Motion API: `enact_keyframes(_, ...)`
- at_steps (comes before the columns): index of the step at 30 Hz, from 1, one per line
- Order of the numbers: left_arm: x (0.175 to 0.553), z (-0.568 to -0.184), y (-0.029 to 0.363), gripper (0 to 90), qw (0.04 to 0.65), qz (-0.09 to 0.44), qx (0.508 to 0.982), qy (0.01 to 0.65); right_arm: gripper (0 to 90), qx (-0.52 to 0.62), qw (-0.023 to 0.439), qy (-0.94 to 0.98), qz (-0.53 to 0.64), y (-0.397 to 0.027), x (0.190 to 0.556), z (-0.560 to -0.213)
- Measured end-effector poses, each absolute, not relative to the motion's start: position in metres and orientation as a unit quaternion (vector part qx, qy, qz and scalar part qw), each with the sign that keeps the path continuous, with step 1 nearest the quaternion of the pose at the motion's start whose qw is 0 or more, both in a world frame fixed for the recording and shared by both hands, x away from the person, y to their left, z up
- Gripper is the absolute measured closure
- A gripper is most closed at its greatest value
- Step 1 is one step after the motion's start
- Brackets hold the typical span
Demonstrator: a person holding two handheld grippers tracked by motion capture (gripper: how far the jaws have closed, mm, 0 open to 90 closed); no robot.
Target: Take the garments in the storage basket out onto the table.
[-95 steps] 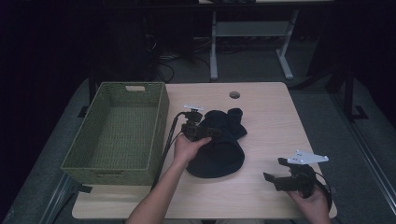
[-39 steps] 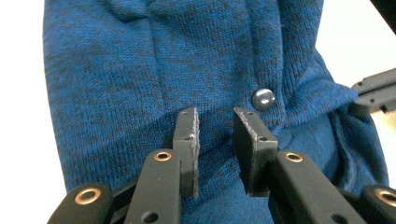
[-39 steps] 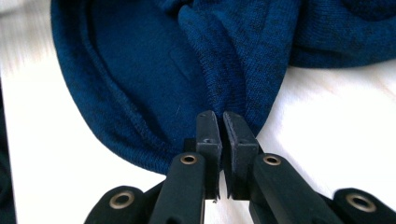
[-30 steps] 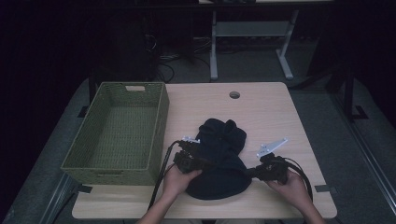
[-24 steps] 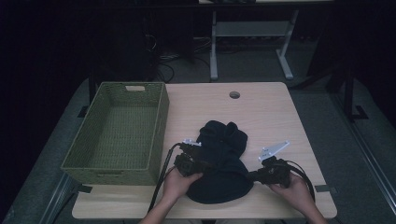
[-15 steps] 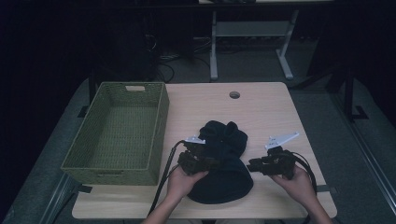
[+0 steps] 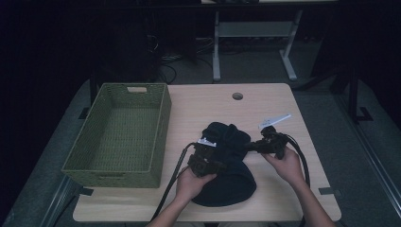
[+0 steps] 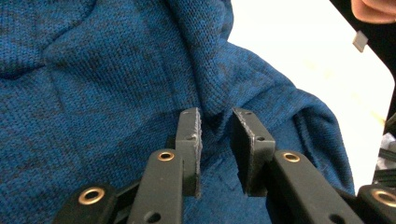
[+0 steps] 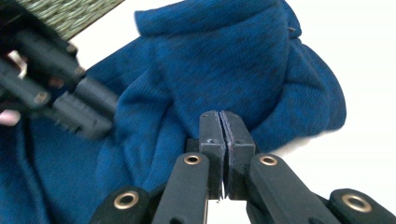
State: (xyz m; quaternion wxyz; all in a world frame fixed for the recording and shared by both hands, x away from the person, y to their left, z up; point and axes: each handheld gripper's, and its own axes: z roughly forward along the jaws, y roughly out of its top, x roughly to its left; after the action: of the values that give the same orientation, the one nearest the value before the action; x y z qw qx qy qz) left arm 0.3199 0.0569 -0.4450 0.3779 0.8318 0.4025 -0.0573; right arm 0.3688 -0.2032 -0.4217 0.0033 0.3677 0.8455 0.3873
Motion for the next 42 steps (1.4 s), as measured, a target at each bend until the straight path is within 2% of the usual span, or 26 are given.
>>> enact_keyframes(11, 0.320, -0.441, 0.065, 70.7, 0.382, -0.067, 0.829, 0.404, 87.0, 0.367, -0.017, 0.860, 0.354, -0.164, 0.395, -0.445)
enact_keyframes(19, 0.317, -0.435, 0.069, 69.1, 0.404, -0.068, 0.821, 0.397, 87.0, 0.379, -0.031, 0.859, 0.343, -0.162, 0.407, -0.463)
enact_keyframes(23, 0.318, -0.431, 0.059, 69.2, 0.422, -0.074, 0.817, 0.386, 83.7, 0.377, -0.024, 0.860, 0.342, -0.165, 0.404, -0.459)
enact_keyframes(29, 0.320, -0.426, 0.034, 69.3, 0.440, -0.085, 0.817, 0.363, 83.8, 0.378, -0.019, 0.860, 0.342, -0.172, 0.403, -0.452)
enact_keyframes(33, 0.323, -0.434, 0.012, 70.7, 0.428, -0.096, 0.825, 0.357, 88.6, 0.384, -0.024, 0.855, 0.348, -0.179, 0.406, -0.453)
enact_keyframes(37, 0.325, -0.448, 0.000, 72.2, 0.396, -0.109, 0.831, 0.375, 89.6, 0.388, -0.030, 0.855, 0.342, -0.180, 0.408, -0.456)
enact_keyframes(42, 0.323, -0.453, -0.006, 75.8, 0.374, -0.099, 0.841, 0.378, 89.8, 0.390, -0.035, 0.855, 0.340, -0.178, 0.411, -0.460)
